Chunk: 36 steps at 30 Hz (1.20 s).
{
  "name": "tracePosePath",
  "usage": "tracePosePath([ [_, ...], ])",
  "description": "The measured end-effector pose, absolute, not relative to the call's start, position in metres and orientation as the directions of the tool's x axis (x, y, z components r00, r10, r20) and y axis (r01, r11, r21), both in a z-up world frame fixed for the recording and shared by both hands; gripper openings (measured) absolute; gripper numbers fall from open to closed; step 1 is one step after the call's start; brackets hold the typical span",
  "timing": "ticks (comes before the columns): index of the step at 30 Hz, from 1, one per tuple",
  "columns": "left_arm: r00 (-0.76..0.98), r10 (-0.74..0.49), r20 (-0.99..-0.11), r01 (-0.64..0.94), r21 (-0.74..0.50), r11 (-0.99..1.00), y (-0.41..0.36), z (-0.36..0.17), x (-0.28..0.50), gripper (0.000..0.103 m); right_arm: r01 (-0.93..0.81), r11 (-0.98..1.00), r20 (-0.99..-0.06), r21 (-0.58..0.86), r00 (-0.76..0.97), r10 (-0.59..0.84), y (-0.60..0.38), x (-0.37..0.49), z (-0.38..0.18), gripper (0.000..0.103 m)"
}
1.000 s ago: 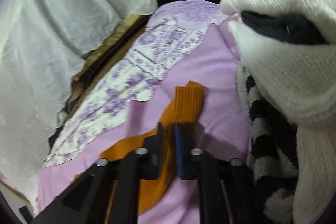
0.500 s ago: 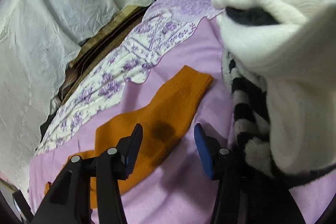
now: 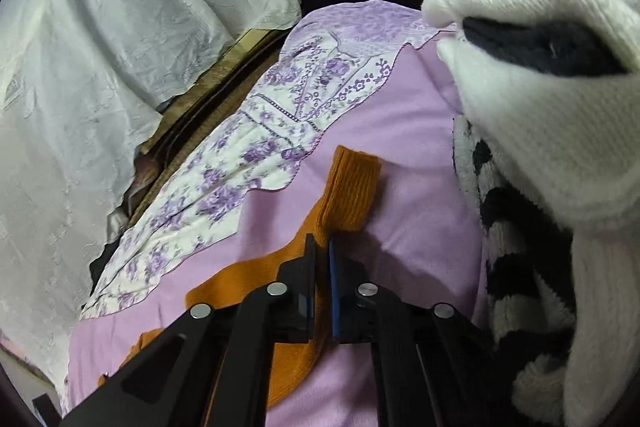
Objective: Fold small clothes
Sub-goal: 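Reach the right gripper to a sleeve cuff and close on it, then lift the cuff with the right gripper, fold it across the body, release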
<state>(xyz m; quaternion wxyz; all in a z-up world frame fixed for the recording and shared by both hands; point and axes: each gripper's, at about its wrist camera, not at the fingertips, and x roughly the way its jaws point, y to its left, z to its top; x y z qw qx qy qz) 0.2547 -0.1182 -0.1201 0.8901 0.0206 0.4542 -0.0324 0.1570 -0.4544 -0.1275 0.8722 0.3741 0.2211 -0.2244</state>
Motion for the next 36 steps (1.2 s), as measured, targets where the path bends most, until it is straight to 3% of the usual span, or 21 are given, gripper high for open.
tracePosePath([
  [10, 0.572, -0.064, -0.818, 0.102, -0.007, 0.995, -0.109, -0.112, 0.252, 0.099, 0.484, 0.686, -0.472, 0.543, 0.852, -0.227, -0.436, 0.14, -0.102, 0.006],
  [16, 0.599, -0.023, -0.8, 0.011, -0.021, 1.0, -0.049, -0.09, 0.247, 0.099, 0.413, 0.733, -0.41, 0.54, 0.89, -0.199, -0.422, 0.13, -0.08, 0.006],
  [24, 0.645, 0.223, -0.731, -0.222, 0.101, 0.97, 0.078, -0.095, 0.221, 0.099, 0.301, 0.802, -0.375, 0.516, 0.921, -0.104, -0.394, 0.131, -0.054, 0.006],
  [26, 0.602, 0.228, -0.765, -0.286, 0.06, 0.956, 0.117, -0.105, 0.219, 0.099, 0.28, 0.821, -0.368, 0.497, 0.925, -0.092, -0.385, 0.134, -0.049, 0.006],
  [28, 0.572, 0.155, -0.806, -0.339, -0.06, 0.939, 0.152, -0.111, 0.219, 0.099, 0.256, 0.837, -0.36, 0.484, 0.93, -0.076, -0.374, 0.137, -0.042, 0.006],
  [32, 0.599, 0.048, -0.799, -0.368, -0.221, 0.903, 0.182, -0.108, 0.216, 0.099, 0.225, 0.856, -0.348, 0.465, 0.936, -0.057, -0.356, 0.142, -0.031, 0.006],
  [36, 0.593, 0.165, -0.788, -0.346, -0.065, 0.936, 0.16, -0.106, 0.222, 0.099, 0.186, 0.874, -0.339, 0.449, 0.941, -0.026, -0.338, 0.149, -0.021, 0.006],
])
